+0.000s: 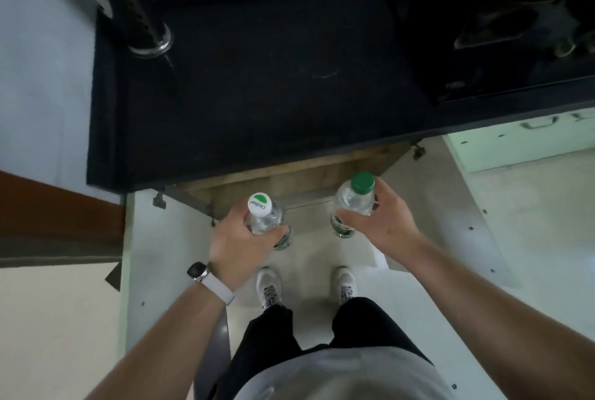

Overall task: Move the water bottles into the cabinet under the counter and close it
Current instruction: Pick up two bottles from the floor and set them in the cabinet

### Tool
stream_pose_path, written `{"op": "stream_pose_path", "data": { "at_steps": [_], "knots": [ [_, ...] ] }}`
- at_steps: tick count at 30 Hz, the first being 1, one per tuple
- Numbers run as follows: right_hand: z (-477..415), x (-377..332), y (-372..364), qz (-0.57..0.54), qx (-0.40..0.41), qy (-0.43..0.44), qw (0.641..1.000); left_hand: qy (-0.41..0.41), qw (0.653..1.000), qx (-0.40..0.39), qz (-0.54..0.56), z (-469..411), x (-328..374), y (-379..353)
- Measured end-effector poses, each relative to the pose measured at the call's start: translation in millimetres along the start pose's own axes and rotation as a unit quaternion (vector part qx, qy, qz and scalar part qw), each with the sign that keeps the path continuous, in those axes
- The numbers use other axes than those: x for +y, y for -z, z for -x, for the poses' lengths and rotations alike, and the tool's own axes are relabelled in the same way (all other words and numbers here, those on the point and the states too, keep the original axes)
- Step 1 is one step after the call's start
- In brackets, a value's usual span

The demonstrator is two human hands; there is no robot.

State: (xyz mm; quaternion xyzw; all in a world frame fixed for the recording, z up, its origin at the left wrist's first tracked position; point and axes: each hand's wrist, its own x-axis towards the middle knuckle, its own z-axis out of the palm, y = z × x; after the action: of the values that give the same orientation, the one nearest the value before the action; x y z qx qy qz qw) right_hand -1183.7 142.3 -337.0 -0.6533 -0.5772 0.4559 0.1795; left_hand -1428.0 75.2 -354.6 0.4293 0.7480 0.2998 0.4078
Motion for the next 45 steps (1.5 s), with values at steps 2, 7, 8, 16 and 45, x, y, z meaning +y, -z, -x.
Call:
{"op": "stream_pose_path", "data": {
  "at_steps": [2,7,8,16,45],
  "knots": [
    [-0.9,1.6,-6.3,-0.018,0.026,-0.013,0.999,-0.007,1.0,-0.013,-0.001,-9.9,-6.2,3.2],
    [-5.3,8.1,-16.0,-0.032,0.057,-0.032,0.997,-0.013,1.0,-0.021,0.009,-24.9,-22.8,2.0],
    [-6.8,11.8,-17.0,-0.036,0.061,-0.032,0.997,-0.011,1.0,-0.023,0.009,-28.0,-25.3,-1.6],
    [-59.6,87.9,-34.9,-0.021,0.017,-0.012,1.0,-0.002,1.0,0.003,0.004,-66.2,-71.2,-66.1],
    [-269.2,218.7,-144.3,-0.176,0.073,0.231,0.954,-0.232,0.961,0.148,0.016,-237.2,-189.9,-157.5]
  ]
}}
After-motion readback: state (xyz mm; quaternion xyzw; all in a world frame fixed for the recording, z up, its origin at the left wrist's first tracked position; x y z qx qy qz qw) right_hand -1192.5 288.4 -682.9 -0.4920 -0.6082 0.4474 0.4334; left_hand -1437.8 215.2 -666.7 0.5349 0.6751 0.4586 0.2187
